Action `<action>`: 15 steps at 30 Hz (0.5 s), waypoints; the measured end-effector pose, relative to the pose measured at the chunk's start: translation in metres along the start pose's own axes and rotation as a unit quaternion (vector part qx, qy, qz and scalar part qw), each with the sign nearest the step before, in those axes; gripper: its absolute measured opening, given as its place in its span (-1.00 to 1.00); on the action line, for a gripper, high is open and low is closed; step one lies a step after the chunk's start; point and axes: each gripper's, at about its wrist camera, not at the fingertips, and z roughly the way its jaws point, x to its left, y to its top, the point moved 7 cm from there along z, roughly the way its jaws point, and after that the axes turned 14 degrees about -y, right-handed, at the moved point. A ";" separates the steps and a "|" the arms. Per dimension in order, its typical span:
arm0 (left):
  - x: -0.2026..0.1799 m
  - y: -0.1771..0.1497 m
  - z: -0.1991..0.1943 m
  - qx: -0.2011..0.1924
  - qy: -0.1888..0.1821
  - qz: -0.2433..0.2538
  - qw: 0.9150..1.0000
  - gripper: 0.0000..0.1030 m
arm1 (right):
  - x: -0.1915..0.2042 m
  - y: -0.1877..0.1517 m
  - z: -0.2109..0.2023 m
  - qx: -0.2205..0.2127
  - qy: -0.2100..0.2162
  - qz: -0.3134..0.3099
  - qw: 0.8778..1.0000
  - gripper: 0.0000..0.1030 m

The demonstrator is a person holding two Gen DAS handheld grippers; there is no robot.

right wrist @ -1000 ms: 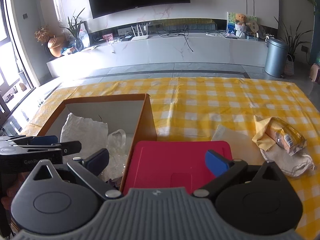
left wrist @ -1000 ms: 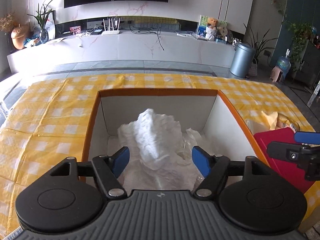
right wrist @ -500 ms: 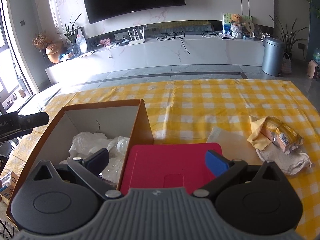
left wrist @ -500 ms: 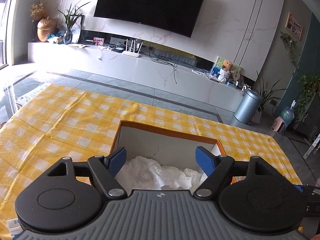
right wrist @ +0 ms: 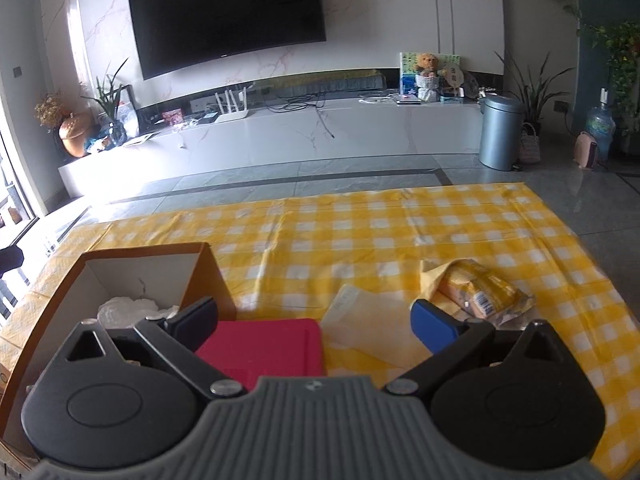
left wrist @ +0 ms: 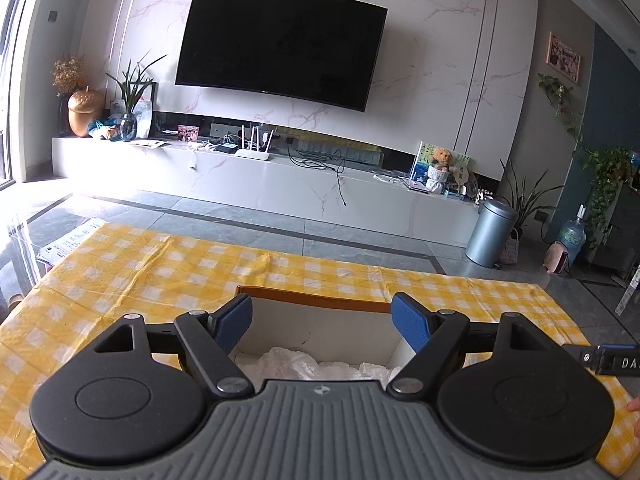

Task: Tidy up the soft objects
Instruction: 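Move the right tool to the yellow snack bag and grasp it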

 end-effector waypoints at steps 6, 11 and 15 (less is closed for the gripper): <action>-0.016 -0.007 -0.001 -0.002 -0.009 0.036 0.999 0.80 | -0.051 0.004 0.005 0.008 -0.034 0.061 0.998 0.95; -0.033 -0.011 -0.001 0.010 -0.007 0.064 0.998 0.77 | -0.077 0.003 0.014 0.016 -0.037 0.081 0.996 0.95; -0.051 -0.015 0.005 0.032 -0.013 0.080 0.996 0.76 | -0.097 0.000 0.023 0.022 -0.057 0.090 0.994 0.95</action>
